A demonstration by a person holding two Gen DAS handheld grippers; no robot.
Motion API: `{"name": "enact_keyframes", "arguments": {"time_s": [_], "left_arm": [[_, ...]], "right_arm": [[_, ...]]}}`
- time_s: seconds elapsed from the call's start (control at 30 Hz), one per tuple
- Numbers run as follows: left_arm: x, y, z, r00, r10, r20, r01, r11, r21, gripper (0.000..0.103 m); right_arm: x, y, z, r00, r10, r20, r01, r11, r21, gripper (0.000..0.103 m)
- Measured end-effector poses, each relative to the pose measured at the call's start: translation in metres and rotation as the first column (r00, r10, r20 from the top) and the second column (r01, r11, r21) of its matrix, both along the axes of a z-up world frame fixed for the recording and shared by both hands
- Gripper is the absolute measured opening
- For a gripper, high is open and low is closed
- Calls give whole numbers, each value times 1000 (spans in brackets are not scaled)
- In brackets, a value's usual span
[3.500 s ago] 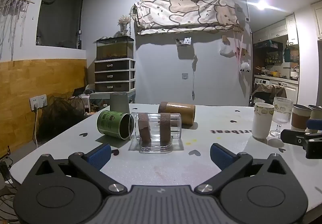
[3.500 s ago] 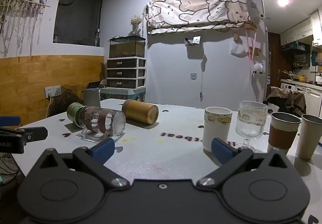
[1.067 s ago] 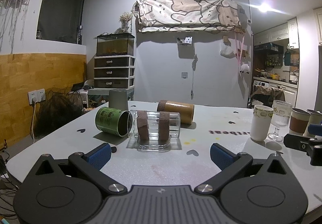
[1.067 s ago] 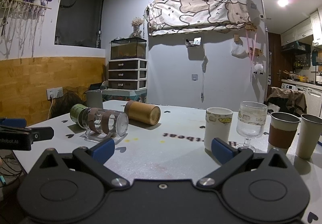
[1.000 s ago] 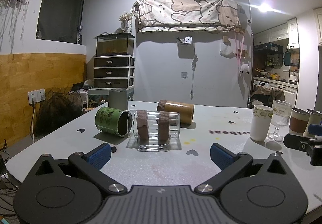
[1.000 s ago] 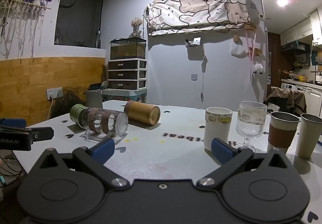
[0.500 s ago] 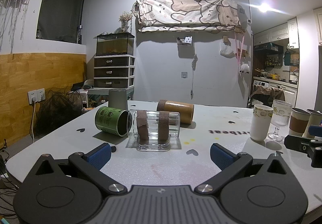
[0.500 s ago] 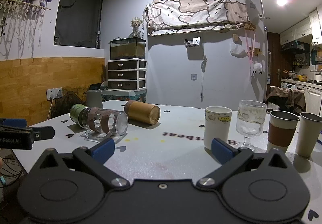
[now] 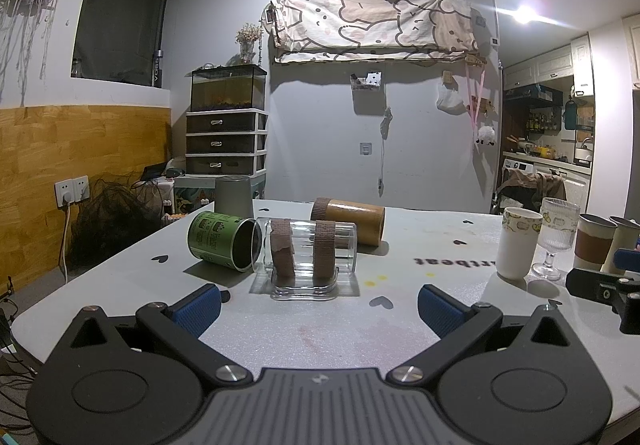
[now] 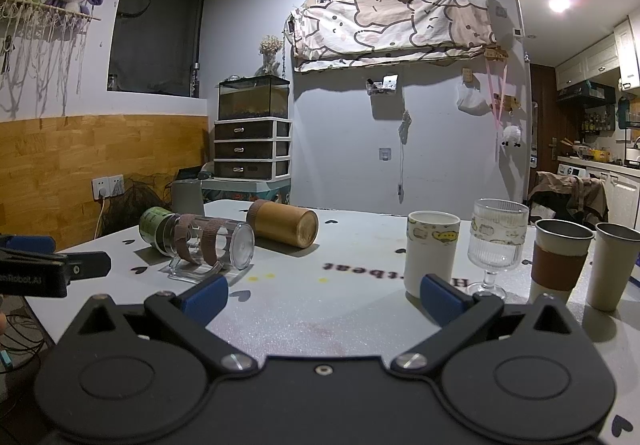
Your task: Flip cup upright
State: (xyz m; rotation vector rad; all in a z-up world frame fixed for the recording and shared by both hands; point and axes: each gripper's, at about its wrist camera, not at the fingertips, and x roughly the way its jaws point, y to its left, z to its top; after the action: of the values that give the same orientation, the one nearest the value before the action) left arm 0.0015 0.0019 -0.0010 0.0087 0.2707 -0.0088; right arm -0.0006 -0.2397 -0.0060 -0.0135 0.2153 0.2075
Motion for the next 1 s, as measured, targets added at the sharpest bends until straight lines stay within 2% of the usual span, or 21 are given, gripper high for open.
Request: {"name": "enact_keyframes", "arguments": {"time_s": [0.7, 0.87, 1.0], "left_arm": [[4, 2, -5, 1000, -18, 11, 18, 999, -27, 103], [23, 15, 8, 999, 35, 12, -35, 998, -45, 103], [58, 33, 20, 995, 99, -15, -100, 993, -70, 103]], "right_arm": [[-2, 0, -1, 1000, -1, 4, 1, 1000, 1, 103], [-11, -5, 5, 1000, -1, 15, 1, 1000, 2, 103], [-13, -5, 4, 1000, 0, 16, 0, 1000, 3, 103]]}}
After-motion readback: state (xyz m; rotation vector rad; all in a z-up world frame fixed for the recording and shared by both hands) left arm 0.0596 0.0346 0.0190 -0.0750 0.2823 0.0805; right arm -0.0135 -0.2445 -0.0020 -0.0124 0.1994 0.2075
